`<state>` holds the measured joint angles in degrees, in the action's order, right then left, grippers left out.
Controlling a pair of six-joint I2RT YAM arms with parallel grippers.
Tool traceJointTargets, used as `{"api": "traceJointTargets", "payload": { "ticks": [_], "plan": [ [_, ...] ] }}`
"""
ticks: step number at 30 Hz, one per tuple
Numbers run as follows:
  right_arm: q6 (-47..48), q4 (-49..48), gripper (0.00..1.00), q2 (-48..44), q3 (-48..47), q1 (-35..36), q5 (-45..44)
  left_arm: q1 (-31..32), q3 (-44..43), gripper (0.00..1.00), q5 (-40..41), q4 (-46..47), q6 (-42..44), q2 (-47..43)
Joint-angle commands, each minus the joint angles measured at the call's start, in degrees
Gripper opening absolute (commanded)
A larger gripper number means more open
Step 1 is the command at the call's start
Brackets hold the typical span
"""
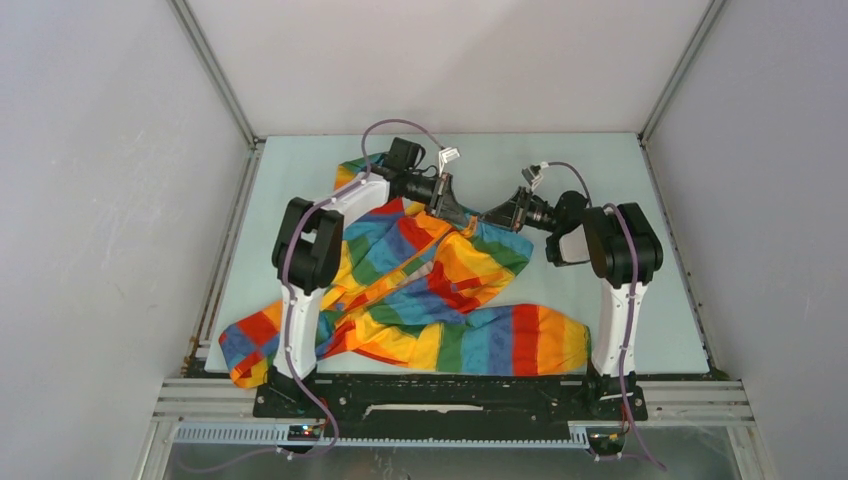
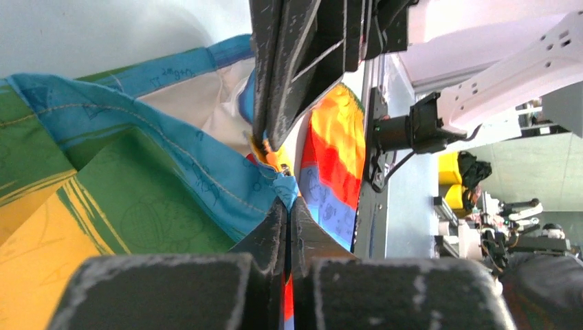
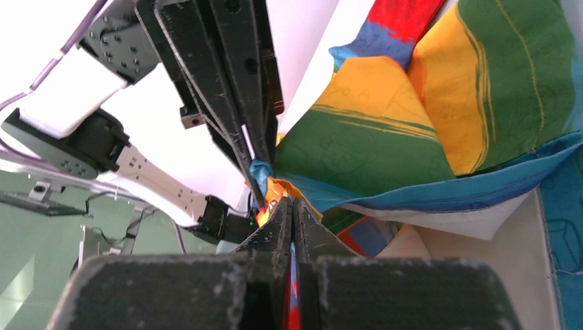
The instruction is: Zip up the jacket
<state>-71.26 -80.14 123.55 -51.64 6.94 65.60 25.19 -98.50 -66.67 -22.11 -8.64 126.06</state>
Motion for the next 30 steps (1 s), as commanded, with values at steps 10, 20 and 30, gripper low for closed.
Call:
{"api": "traceJointTargets", "payload": {
  "ticks": [10, 20, 30],
  "plan": [
    [1.5, -7.0, 0.00, -7.4, 5.3, -1.4, -13.0, 1.6, 2.7, 0.00, 1.0, 8.9, -8.2, -2.2],
    [1.6, -7.0, 0.00, -8.7, 5.8, -0.8, -12.4, 1.2, 1.2, 0.05, 5.5, 5.4, -7.8, -2.7],
    [2.3, -7.0, 0.00, -8.6, 5.7, -0.2, -11.9, 0.7, 8.6, 0.46, 13.5, 10.5, -13.4, -10.4]
  ]
}}
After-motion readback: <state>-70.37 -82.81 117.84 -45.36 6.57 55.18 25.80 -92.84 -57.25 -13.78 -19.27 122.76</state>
